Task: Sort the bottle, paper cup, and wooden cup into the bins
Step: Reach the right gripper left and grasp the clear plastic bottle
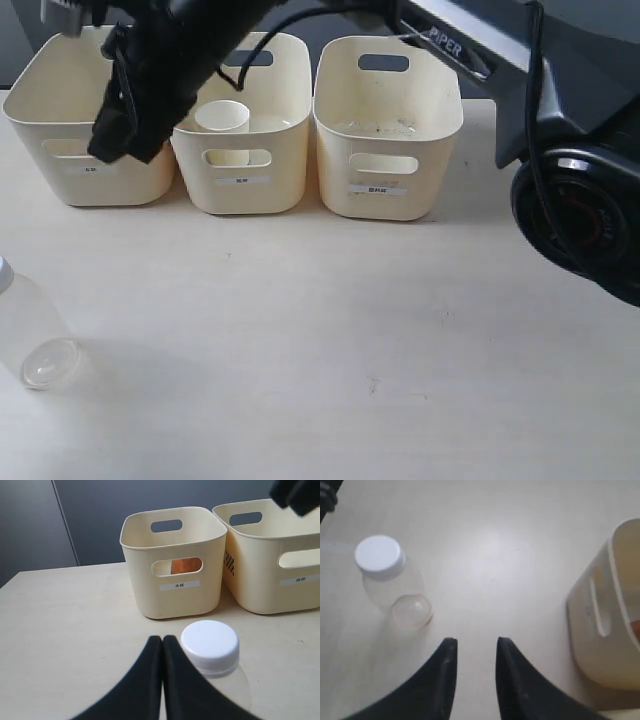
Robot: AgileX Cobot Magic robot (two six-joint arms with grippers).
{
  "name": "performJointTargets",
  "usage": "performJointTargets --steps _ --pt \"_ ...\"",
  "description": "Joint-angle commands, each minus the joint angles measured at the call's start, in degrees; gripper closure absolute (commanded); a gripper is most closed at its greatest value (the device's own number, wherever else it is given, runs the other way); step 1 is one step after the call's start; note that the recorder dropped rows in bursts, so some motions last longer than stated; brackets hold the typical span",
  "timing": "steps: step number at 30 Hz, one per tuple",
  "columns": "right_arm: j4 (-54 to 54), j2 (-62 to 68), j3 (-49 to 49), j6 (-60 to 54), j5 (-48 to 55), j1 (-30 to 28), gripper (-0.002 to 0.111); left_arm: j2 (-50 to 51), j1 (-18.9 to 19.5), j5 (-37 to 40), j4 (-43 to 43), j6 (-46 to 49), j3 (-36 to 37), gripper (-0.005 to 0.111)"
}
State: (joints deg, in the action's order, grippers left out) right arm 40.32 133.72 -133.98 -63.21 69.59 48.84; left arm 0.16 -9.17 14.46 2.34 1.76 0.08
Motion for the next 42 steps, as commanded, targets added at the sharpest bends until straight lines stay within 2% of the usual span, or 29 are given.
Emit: performJointTargets --steps 1,7,10,14,18,21,25,27,35,42 --pt "1.66 -1.15 7.85 -3.97 0.38 -0.20 0.082 -0.16 -0.16 -0.79 -0.09 -0.19 -0.08 0.107" --pt "15.99 -4.34 18.98 -18.96 0.38 -0.20 0.104 -0.16 -0.16 -0.79 -0.09 -0.19 -0.08 0.107" --pt "19.41 -4.50 22.68 -24.65 0.38 -0.20 0.107 -0.16 -0.16 -0.79 -0.09 -0.19 -0.08 0.107" --pt "22.45 -4.16 24.98 -28.52 -0.63 -0.20 0.098 -0.16 -0.16 -0.79 -0.09 -0.19 -0.08 0.107" --pt "23.76 -4.16 25.10 -28.62 -3.80 -0.20 0.084 -0.16 -0.16 -0.79 -0.09 -0.19 -0.08 0.107" --pt "23.86 -4.16 25.10 -28.62 -4.59 -0.20 0.069 -0.16 -0.16 -0.79 -0.09 -0.19 -0.08 0.107" --pt "25.27 -4.16 25.10 -28.62 -4.59 -0.20 0.036 -0.16 -0.16 -0.79 -0.09 -0.19 -0.08 0.107" --pt "28.27 -4.16 25.10 -28.62 -4.67 -0.20 0.027 -0.16 -0.16 -0.79 -0.09 -0.19 -0.08 0.107" --pt "41.91 0.58 25.10 -43.60 -5.12 2.09 0.027 -0.16 -0.16 -0.79 -0.09 -0.19 -0.08 0.107" --pt "50.20 5.48 25.10 -50.09 -4.60 2.80 0.027 -0.16 -0.16 -0.79 -0.09 -0.19 -0.08 0.107"
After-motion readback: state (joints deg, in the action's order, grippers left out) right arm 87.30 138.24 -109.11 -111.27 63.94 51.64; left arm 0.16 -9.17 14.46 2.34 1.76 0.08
